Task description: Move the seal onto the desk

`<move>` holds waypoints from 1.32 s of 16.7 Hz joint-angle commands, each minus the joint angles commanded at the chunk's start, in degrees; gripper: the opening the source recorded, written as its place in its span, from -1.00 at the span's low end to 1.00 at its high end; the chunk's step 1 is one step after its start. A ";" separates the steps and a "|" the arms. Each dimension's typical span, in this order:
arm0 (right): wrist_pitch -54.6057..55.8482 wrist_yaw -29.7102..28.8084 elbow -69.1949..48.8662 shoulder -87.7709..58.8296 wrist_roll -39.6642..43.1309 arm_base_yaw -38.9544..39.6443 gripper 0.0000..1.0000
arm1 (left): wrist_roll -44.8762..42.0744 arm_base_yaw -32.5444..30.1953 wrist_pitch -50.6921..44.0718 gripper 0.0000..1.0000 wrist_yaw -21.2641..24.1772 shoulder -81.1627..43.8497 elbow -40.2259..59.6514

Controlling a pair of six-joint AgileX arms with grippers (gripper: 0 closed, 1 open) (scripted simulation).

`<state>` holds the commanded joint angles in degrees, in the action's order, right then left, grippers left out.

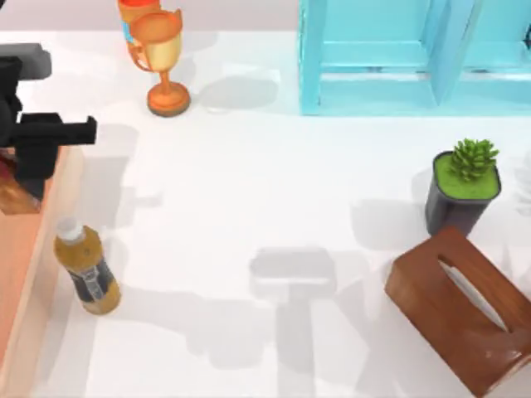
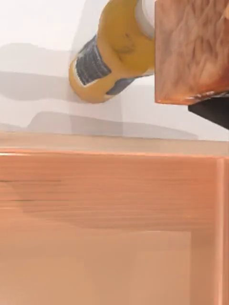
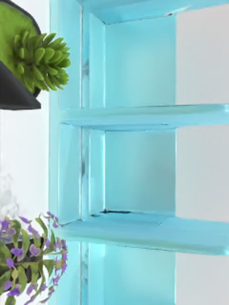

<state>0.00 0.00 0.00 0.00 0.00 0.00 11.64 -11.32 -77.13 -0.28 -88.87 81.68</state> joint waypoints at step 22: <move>0.00 0.00 0.00 0.00 0.00 0.00 1.00 | 14.00 -16.94 8.31 -1.00 3.58 -22.44 13.58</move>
<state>0.00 0.00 0.00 0.00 0.00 0.00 25.64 -28.26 -68.82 3.29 -111.31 95.26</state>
